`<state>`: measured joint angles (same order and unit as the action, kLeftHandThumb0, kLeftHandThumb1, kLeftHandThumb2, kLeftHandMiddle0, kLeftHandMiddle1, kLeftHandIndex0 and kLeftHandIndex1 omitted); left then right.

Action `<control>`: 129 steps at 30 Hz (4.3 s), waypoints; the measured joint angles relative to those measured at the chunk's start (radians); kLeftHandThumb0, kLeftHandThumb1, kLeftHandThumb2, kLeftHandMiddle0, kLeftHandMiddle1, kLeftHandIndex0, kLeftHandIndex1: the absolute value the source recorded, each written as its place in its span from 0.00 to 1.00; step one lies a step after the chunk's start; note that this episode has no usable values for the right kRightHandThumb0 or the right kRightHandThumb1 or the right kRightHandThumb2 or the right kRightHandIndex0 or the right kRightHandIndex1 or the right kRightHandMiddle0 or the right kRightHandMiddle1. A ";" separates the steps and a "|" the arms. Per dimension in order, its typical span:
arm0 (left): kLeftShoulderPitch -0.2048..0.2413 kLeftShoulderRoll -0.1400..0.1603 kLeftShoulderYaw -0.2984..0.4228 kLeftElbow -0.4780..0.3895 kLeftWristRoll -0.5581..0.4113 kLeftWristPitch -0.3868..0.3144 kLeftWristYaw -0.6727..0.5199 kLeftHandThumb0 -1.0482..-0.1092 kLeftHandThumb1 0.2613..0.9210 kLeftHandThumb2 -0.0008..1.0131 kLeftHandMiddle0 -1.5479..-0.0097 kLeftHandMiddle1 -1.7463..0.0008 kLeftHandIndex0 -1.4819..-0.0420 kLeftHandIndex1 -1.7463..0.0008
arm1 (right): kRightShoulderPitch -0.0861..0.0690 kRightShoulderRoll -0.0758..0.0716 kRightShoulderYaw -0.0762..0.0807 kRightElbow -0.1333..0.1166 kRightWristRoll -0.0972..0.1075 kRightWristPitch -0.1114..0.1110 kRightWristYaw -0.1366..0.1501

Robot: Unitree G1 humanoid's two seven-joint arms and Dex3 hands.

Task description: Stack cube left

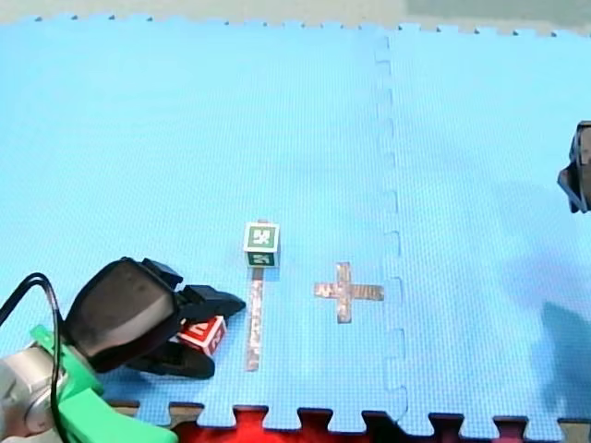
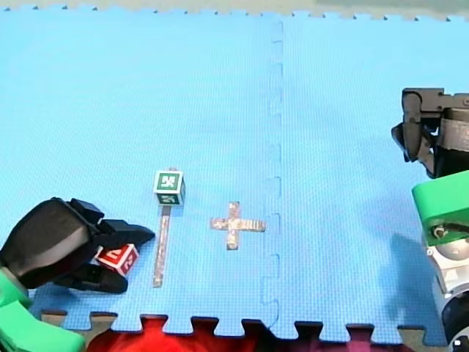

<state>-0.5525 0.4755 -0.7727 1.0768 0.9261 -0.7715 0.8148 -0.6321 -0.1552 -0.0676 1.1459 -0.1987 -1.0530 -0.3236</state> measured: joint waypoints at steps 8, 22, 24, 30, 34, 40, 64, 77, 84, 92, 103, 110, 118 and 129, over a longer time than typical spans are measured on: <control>0.026 0.050 0.060 -0.188 -0.029 -0.081 -0.057 0.74 0.84 0.00 0.36 0.02 0.12 0.99 | 0.004 0.009 0.006 -0.001 -0.005 0.011 -0.004; 0.037 0.044 0.217 -0.351 -0.068 -0.150 -0.070 0.73 0.78 0.00 0.37 0.00 0.11 0.99 | 0.017 0.019 0.011 0.025 -0.005 0.027 -0.015; 0.038 0.043 0.231 -0.367 -0.069 -0.149 -0.083 0.72 0.76 0.00 0.37 0.00 0.11 0.99 | 0.016 0.019 0.011 0.028 -0.003 0.027 -0.012; 0.051 0.036 0.267 -0.401 -0.071 -0.148 -0.117 0.70 0.73 0.00 0.36 0.00 0.11 0.99 | 0.016 0.019 0.010 0.031 -0.002 0.025 -0.005; 0.058 0.030 0.282 -0.414 -0.071 -0.148 -0.128 0.70 0.72 0.00 0.36 0.00 0.10 0.99 | 0.016 0.019 0.009 0.035 0.000 0.022 0.000; 0.062 0.021 0.302 -0.428 -0.074 -0.152 -0.154 0.68 0.71 0.00 0.35 0.00 0.11 1.00 | 0.013 0.019 0.006 0.044 0.004 0.022 0.006; -0.005 -0.121 0.307 -0.478 -0.271 0.123 -0.788 0.68 0.78 0.01 0.36 0.00 0.10 1.00 | 0.004 0.035 0.010 0.052 -0.004 0.022 -0.007; -0.112 -0.160 0.312 -0.316 -0.285 0.053 -0.750 0.66 0.79 0.01 0.38 0.00 0.10 1.00 | 0.001 0.044 0.023 0.050 -0.027 0.023 -0.041; -0.148 -0.145 0.327 -0.382 -0.307 0.015 -0.789 0.65 0.80 0.01 0.39 0.00 0.11 1.00 | -0.005 0.048 0.029 0.060 -0.036 0.036 -0.058; -0.149 -0.131 0.339 -0.465 -0.293 0.050 -0.814 0.65 0.81 0.01 0.39 0.01 0.11 1.00 | -0.014 0.053 0.038 0.069 -0.044 0.053 -0.077; -0.175 -0.187 0.291 -0.388 -0.291 0.061 -0.905 0.68 0.81 0.00 0.37 0.06 0.08 0.99 | -0.024 0.061 0.048 0.069 -0.053 0.073 -0.102; -0.201 -0.193 0.268 -0.341 -0.267 0.029 -0.882 0.71 0.79 0.00 0.37 0.06 0.06 0.98 | -0.027 0.061 0.051 0.069 -0.054 0.077 -0.108; -0.209 -0.201 0.263 -0.330 -0.267 0.034 -0.883 0.71 0.78 0.00 0.37 0.08 0.06 0.99 | -0.032 0.061 0.051 0.067 -0.052 0.078 -0.106; -0.212 -0.203 0.262 -0.311 -0.269 0.032 -0.887 0.69 0.78 0.00 0.32 0.22 0.09 1.00 | -0.036 0.065 0.058 0.062 -0.064 0.079 -0.127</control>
<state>-0.7646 0.2725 -0.5103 0.7653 0.6566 -0.7398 -0.0720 -0.6677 -0.0906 -0.0100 1.2074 -0.2624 -0.9744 -0.4509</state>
